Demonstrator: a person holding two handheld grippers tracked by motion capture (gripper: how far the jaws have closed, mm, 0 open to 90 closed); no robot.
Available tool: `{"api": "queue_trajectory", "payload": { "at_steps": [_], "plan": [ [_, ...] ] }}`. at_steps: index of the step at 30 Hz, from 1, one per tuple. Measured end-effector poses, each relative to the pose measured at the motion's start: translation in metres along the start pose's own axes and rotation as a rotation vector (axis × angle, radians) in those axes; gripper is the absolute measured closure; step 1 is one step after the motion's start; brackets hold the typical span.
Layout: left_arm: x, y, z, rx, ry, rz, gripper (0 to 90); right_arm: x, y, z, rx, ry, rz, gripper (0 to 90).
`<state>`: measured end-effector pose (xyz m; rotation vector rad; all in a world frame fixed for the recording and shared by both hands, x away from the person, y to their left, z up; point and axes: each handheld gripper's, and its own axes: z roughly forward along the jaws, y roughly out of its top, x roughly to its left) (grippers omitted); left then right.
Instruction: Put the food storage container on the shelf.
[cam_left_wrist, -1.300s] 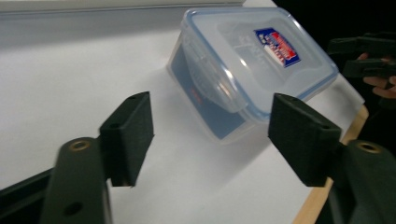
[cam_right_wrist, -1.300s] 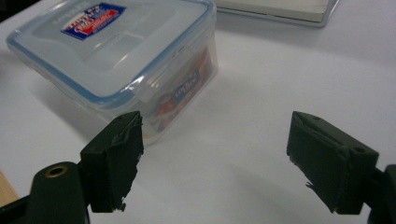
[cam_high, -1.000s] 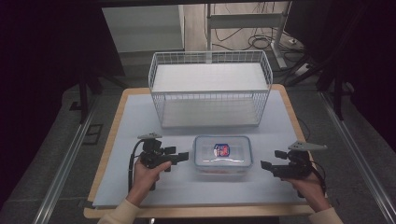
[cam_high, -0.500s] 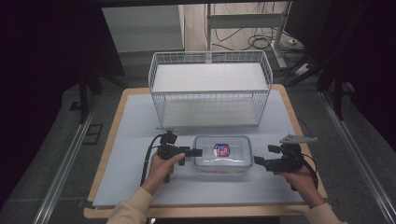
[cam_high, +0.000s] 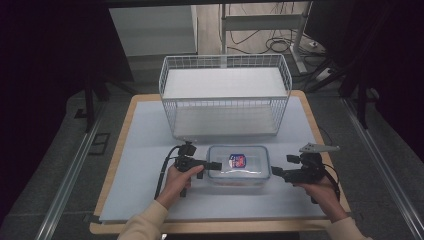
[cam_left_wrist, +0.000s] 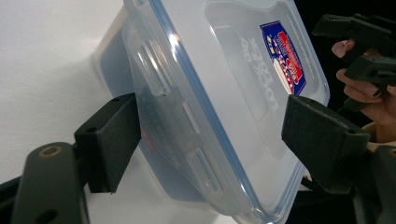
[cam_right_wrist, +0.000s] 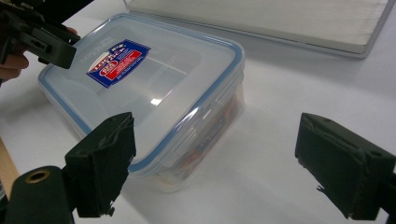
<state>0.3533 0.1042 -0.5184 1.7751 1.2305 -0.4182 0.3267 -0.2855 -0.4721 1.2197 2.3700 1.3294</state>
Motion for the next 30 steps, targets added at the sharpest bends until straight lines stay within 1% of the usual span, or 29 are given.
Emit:
{"api": "queue_trajectory", "payload": {
  "at_steps": [2,4,7,8,10,12,14,15,16,17,21,24,25,26,27,29,30],
  "plan": [
    [0.000,0.000,-0.002,-0.009,0.004,0.004,22.4,0.000,0.000,0.000,0.001,0.002,0.005,12.4],
    [-0.001,-0.001,-0.003,-0.015,0.004,0.005,26.2,-0.001,0.001,0.001,0.004,0.011,0.020,12.4],
    [0.001,-0.002,-0.004,-0.022,-0.007,-0.005,27.6,-0.004,0.003,0.004,0.012,0.034,0.070,12.4],
    [0.002,-0.002,-0.004,-0.023,-0.010,-0.007,28.6,-0.007,0.005,0.007,0.026,0.056,0.106,12.4],
    [0.003,-0.002,-0.005,-0.025,-0.017,-0.009,29.0,-0.008,0.006,0.008,0.033,0.064,0.113,12.4],
    [0.004,-0.002,-0.005,-0.024,-0.022,-0.010,29.7,-0.010,0.008,0.014,0.060,0.083,0.143,12.4],
    [0.005,-0.002,-0.005,-0.025,-0.025,-0.009,30.2,-0.014,0.010,0.025,0.084,0.116,0.179,12.4],
    [0.005,-0.002,-0.006,-0.025,-0.025,-0.009,30.2,-0.014,0.010,0.025,0.084,0.116,0.179,12.4],
    [0.005,-0.002,-0.006,-0.024,-0.026,-0.008,30.3,-0.015,0.011,0.027,0.091,0.125,0.191,12.4],
    [0.005,-0.002,-0.006,-0.023,-0.028,-0.007,30.4,-0.016,0.011,0.031,0.096,0.139,0.204,12.4],
    [0.006,-0.002,-0.006,-0.019,-0.036,-0.005,30.8,-0.018,0.014,0.042,0.119,0.157,0.225,13.2],
    [0.007,-0.002,-0.007,-0.018,-0.043,0.002,30.9,-0.019,0.014,0.045,0.129,0.159,0.231,13.9],
    [0.008,-0.002,-0.007,-0.017,-0.045,0.009,30.9,-0.020,0.014,0.047,0.136,0.161,0.241,14.3],
    [0.008,-0.002,-0.007,-0.015,-0.046,0.006,31.0,-0.022,0.013,0.050,0.143,0.175,0.256,14.7],
    [0.008,-0.002,-0.007,-0.014,-0.048,0.007,31.0,-0.022,0.013,0.050,0.143,0.175,0.256,14.7],
    [0.008,-0.002,-0.007,-0.014,-0.051,0.011,31.1,-0.025,0.013,0.053,0.150,0.205,0.276,15.3],
    [0.008,-0.002,-0.007,-0.014,-0.051,0.011,31.2,-0.025,0.013,0.053,0.150,0.205,0.276,15.3]
  ]
}}
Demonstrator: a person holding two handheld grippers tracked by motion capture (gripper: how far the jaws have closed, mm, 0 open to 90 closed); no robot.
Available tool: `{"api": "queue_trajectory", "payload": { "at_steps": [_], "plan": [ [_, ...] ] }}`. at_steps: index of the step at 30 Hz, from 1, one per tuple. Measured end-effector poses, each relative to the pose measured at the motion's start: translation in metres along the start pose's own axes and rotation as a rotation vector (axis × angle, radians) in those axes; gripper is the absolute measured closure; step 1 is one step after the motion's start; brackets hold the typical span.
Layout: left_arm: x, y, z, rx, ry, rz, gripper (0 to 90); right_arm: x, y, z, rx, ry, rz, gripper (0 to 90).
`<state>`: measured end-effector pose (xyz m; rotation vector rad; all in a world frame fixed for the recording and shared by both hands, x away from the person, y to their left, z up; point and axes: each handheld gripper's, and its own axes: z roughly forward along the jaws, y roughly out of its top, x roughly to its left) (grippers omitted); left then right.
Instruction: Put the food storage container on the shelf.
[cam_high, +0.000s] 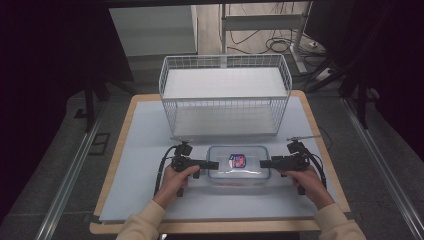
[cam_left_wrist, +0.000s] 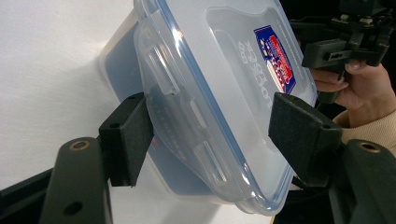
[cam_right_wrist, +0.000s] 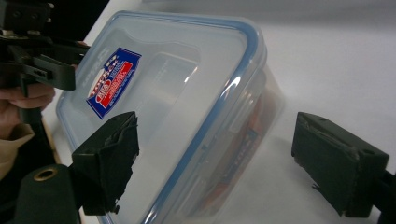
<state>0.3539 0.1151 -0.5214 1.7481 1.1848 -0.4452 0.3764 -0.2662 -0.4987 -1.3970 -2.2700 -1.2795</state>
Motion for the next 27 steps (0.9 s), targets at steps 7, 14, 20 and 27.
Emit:
{"api": "queue_trajectory", "payload": {
  "at_steps": [7,14,20,27],
  "plan": [
    [0.001,0.000,0.000,-0.001,-0.005,0.003,31.3,-0.002,0.000,0.009,0.032,0.085,0.048,18.6],
    [-0.001,-0.001,0.000,-0.005,0.004,0.011,30.8,-0.002,0.001,0.006,0.031,0.094,0.078,26.9],
    [-0.001,-0.001,0.000,-0.008,0.008,0.017,30.5,-0.003,0.000,-0.001,0.006,0.097,0.082,38.2],
    [-0.003,-0.002,-0.001,-0.015,0.011,0.025,31.6,-0.009,-0.002,-0.004,-0.008,0.138,0.125,43.7]
  ]
}}
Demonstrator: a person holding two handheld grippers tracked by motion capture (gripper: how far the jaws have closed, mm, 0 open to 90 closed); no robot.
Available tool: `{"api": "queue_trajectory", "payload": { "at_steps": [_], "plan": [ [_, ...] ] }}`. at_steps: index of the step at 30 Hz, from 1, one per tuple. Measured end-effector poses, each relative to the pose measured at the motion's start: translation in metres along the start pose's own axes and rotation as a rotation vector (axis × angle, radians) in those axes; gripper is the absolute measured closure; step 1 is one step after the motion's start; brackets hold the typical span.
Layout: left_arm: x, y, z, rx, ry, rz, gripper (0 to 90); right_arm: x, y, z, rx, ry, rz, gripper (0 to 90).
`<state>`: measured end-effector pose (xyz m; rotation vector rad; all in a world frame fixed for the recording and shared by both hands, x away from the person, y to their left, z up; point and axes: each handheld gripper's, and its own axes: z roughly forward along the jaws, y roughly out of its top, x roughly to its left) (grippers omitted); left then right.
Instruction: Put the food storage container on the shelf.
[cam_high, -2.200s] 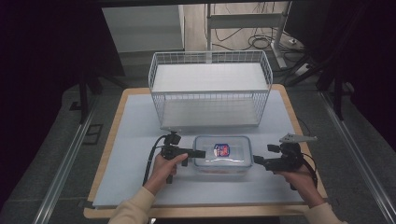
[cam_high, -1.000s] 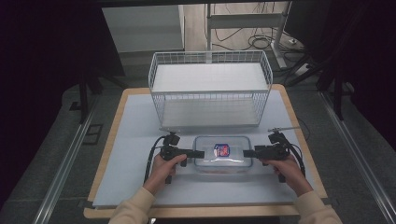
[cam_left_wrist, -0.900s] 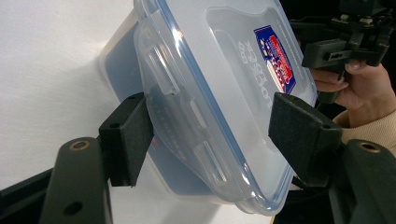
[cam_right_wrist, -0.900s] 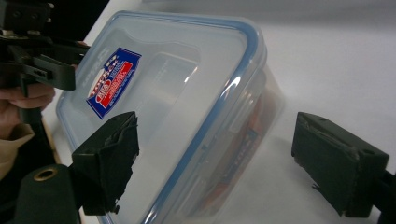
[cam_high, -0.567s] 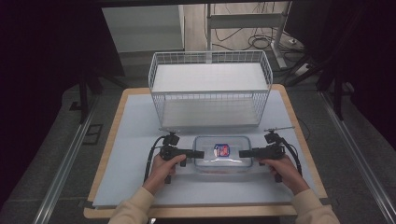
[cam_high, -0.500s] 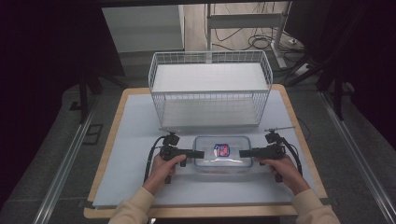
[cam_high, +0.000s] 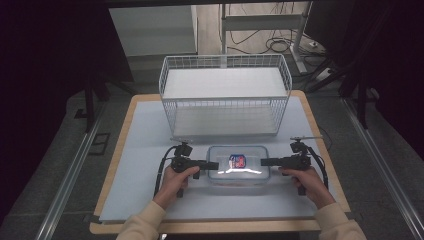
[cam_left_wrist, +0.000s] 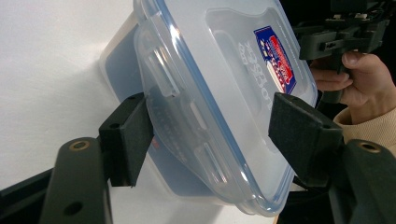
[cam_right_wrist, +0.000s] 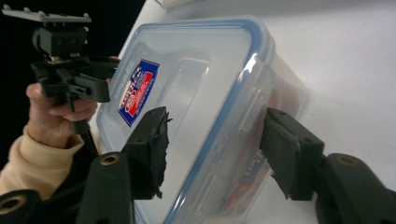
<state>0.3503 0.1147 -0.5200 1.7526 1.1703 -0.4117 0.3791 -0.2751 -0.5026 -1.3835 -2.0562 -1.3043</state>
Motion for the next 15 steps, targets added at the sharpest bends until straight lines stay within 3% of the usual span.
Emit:
{"api": "queue_trajectory", "payload": {
  "at_steps": [7,15],
  "plan": [
    [-0.003,-0.005,-0.004,-0.032,0.001,0.010,35.7,0.005,-0.003,-0.004,-0.014,-0.009,-0.021,46.9],
    [-0.006,-0.010,-0.009,-0.054,-0.012,0.026,41.2,0.015,-0.008,-0.008,-0.025,-0.036,-0.077,48.4]
  ]
}}
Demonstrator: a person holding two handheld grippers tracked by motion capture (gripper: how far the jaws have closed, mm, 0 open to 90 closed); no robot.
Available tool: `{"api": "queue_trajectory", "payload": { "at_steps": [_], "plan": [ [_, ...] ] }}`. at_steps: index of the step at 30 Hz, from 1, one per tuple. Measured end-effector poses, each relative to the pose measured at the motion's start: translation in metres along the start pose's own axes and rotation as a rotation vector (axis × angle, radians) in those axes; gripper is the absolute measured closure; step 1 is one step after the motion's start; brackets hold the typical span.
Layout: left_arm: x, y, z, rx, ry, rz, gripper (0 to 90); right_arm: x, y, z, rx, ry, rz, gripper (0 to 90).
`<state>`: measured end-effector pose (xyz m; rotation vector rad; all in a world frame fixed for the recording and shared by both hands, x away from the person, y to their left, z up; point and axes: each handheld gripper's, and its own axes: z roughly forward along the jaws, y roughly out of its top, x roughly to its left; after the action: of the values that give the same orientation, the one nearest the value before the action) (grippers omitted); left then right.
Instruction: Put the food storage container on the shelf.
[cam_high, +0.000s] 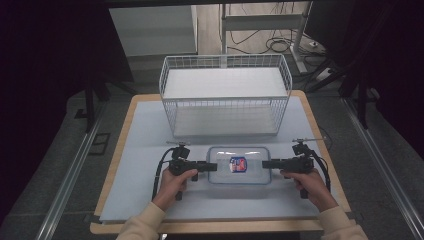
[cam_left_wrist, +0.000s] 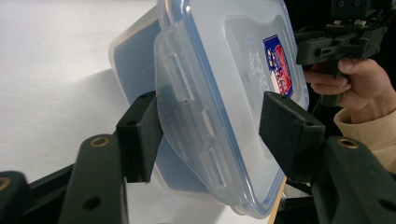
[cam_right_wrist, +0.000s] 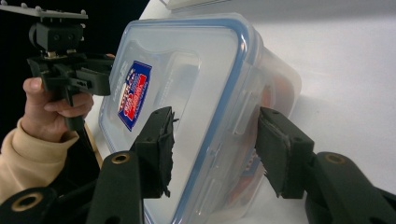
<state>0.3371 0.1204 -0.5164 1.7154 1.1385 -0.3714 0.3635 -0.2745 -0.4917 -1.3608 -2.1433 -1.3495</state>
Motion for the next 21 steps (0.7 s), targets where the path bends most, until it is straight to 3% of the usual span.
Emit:
{"api": "queue_trajectory", "payload": {
  "at_steps": [7,11,15,21],
  "plan": [
    [-0.003,-0.004,-0.005,-0.005,-0.006,0.027,45.4,0.004,-0.004,-0.003,-0.018,0.000,-0.026,50.3],
    [-0.007,-0.006,-0.005,-0.019,0.012,0.031,45.5,0.008,-0.008,-0.005,-0.033,-0.011,-0.040,50.5],
    [-0.010,-0.009,-0.005,-0.041,0.017,0.023,46.5,0.011,-0.011,-0.006,-0.053,-0.020,-0.038,51.2],
    [-0.020,-0.010,-0.007,-0.053,0.047,0.055,47.1,0.011,-0.013,-0.008,-0.072,-0.008,-0.016,52.5]
  ]
}}
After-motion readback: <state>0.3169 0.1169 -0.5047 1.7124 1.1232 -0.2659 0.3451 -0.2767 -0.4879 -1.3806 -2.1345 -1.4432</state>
